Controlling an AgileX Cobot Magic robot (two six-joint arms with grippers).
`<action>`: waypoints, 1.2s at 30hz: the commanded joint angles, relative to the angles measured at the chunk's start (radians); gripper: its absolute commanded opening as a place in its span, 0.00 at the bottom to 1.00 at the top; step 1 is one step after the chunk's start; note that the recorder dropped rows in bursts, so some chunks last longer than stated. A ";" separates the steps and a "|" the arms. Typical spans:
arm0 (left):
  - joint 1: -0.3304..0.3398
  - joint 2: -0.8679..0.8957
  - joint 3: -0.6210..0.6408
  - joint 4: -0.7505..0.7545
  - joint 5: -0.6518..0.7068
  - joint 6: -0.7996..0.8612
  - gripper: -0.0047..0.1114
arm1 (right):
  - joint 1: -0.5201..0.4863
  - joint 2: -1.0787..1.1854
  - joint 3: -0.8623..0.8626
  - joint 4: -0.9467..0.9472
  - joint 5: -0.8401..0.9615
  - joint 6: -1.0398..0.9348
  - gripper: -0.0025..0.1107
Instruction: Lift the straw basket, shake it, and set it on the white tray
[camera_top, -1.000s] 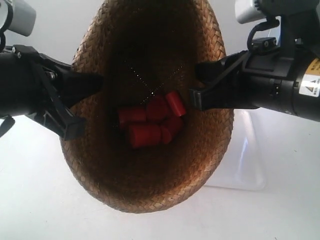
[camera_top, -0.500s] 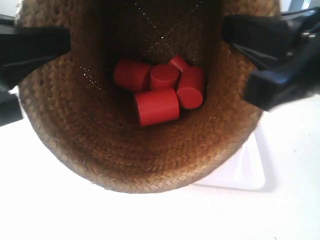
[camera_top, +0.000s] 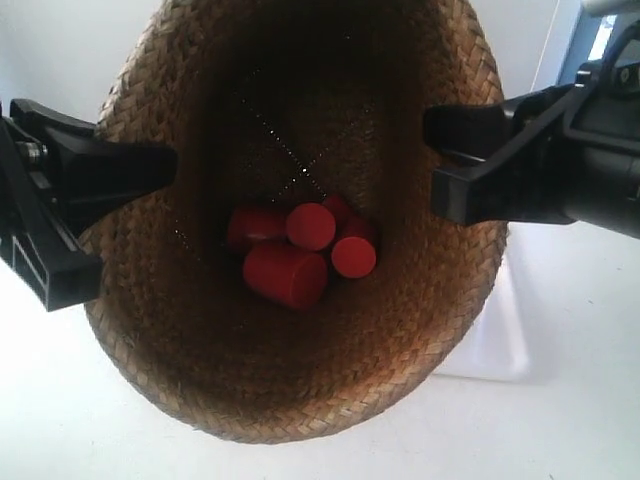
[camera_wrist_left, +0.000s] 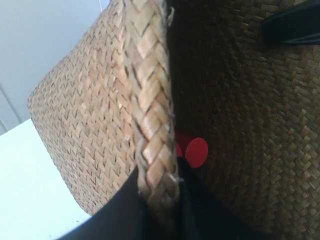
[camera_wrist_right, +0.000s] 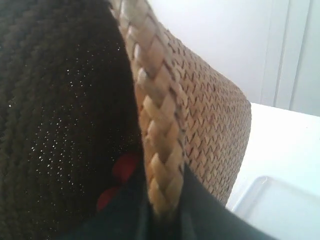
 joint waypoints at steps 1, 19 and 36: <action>-0.014 -0.010 -0.008 -0.004 0.049 0.036 0.04 | 0.002 -0.006 -0.012 -0.010 -0.052 -0.006 0.02; 0.097 0.222 -0.118 -0.019 0.106 -0.276 0.04 | -0.062 0.131 -0.106 -0.006 0.132 0.202 0.02; 0.097 0.281 -0.218 -0.012 0.129 -0.269 0.04 | -0.062 0.257 -0.282 -0.012 0.337 0.184 0.02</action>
